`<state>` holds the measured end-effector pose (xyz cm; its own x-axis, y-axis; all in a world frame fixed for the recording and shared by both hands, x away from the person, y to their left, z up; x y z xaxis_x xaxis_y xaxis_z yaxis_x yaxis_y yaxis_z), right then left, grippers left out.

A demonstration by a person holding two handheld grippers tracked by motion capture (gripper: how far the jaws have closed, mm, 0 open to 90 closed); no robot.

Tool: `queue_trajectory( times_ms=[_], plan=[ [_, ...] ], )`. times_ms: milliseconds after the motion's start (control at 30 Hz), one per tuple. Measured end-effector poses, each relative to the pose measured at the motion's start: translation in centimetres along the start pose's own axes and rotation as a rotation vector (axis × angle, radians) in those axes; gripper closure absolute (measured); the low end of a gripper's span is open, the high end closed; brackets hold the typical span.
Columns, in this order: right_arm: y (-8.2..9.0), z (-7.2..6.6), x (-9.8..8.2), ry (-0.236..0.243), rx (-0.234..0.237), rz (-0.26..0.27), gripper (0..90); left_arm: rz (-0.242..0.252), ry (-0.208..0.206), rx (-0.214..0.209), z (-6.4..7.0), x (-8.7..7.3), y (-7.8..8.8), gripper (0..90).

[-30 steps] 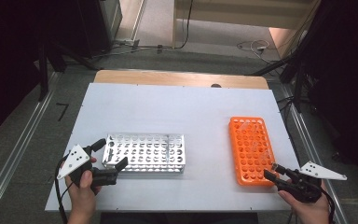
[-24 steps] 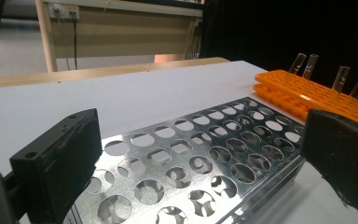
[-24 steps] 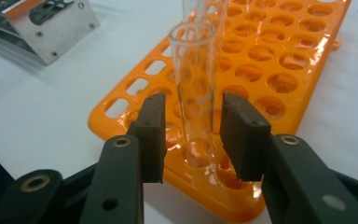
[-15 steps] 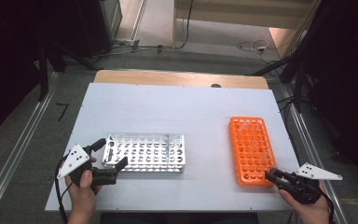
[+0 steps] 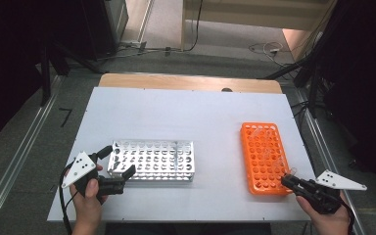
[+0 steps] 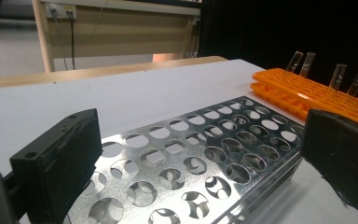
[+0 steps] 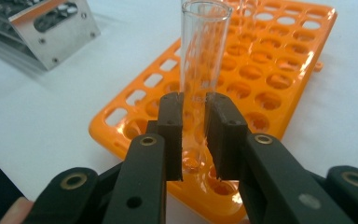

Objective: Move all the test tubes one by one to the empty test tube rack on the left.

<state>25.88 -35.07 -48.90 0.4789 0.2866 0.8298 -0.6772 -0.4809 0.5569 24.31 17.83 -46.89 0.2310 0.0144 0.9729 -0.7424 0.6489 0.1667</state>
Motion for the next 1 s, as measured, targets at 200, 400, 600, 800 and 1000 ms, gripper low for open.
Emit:
queue_trajectory(
  times_ms=[200,400,600,800,1000],
  plan=[
    [0.9,-0.5,1.4,0.005,0.009,0.023,74.1,0.001,-0.005,-0.004,0.4,0.2,-0.2,0.0],
    [1.0,-1.7,3.1,0.030,0.037,0.042,74.1,-0.014,-0.016,-0.008,0.9,0.5,-0.5,0.0],
    [0.6,-2.8,4.6,0.037,0.057,0.046,74.1,-0.019,-0.034,-0.031,2.0,1.1,-1.2,0.0],
    [-0.4,-4.4,6.9,0.069,0.087,0.052,74.1,-0.028,-0.041,-0.055,3.0,2.0,-1.8,0.0],
    [-1.7,-5.7,8.6,0.095,0.120,0.059,74.1,-0.039,-0.040,-0.081,3.7,2.5,-2.6,0.0]
  ],
)
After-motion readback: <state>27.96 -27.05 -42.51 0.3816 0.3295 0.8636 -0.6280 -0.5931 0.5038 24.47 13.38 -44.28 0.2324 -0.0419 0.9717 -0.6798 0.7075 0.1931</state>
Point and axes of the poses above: each handheld gripper's, and its own axes: y roughly backward along the jaws, x roughly out of its top, z roughly to its right, the point moved 6 cm from there along -y, roughly forward along the jaws, and after that the axes turned 6 degrees about -x, right-handed, at the moved point
